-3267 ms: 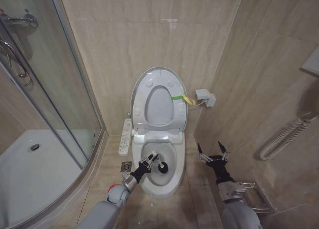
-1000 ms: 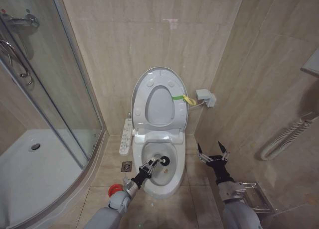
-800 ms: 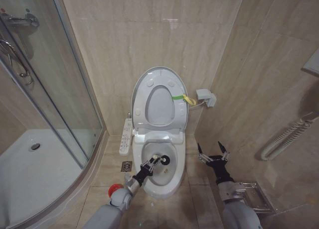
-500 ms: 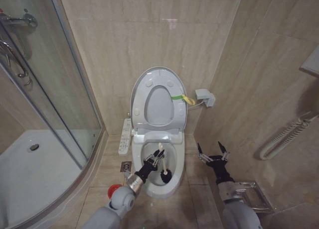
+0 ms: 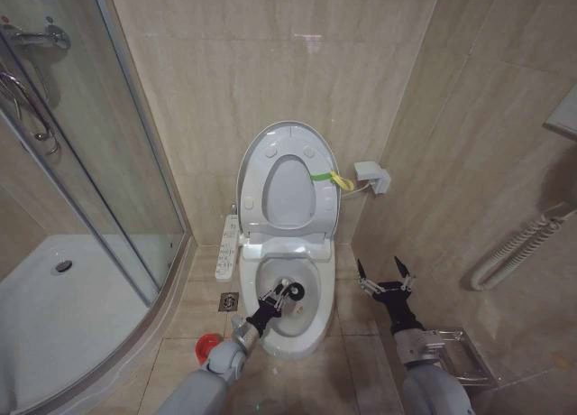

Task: Open the toilet lid, clean the toilet bowl with a toilet brush, close the toilet lid, and flush.

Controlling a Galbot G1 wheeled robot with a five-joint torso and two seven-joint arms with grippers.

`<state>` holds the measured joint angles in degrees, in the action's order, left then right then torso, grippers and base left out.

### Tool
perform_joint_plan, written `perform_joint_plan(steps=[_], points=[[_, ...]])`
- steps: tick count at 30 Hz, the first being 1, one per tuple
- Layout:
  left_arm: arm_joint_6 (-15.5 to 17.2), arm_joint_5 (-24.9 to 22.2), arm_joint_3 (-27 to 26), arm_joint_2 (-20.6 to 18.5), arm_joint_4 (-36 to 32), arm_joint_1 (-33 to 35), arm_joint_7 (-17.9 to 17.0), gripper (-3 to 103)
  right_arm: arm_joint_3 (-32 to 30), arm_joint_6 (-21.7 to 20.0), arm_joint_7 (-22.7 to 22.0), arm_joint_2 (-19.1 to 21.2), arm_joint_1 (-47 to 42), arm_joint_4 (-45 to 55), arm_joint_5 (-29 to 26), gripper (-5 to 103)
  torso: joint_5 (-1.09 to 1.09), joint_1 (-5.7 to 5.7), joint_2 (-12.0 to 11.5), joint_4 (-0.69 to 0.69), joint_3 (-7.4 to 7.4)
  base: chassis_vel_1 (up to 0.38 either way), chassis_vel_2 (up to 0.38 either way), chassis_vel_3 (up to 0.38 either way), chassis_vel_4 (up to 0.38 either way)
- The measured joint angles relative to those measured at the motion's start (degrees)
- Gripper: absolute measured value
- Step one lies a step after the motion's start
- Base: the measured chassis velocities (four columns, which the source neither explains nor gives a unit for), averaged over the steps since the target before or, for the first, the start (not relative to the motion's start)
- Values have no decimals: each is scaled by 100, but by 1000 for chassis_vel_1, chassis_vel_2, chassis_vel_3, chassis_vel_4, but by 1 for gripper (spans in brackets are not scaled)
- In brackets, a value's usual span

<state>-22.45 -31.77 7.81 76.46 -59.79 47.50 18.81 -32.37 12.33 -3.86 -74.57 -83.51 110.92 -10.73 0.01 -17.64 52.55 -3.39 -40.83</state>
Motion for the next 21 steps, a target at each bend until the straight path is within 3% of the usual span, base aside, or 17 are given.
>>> perform_joint_plan(steps=[10, 18, 21], points=[[339, -28, 28, -226, -1087, -44, -681, 20, 0, 0, 0, 0, 0, 0, 0, 100, -2, -1, -1, -1, -1, 0, 0, 0, 0], [371, 144, 99, -85, -316, -402, -668, 18, 0, 0, 0, 0, 0, 0, 0, 100, -1, -1, -1, 0, -1, 0, 0, 0, 0], [286, 378, 289, -10, 381, -439, -473, 18, 0, 0, 0, 0, -1, 0, 0, 100, -1, 0, -1, 3, -1, 0, 0, 0, 0]])
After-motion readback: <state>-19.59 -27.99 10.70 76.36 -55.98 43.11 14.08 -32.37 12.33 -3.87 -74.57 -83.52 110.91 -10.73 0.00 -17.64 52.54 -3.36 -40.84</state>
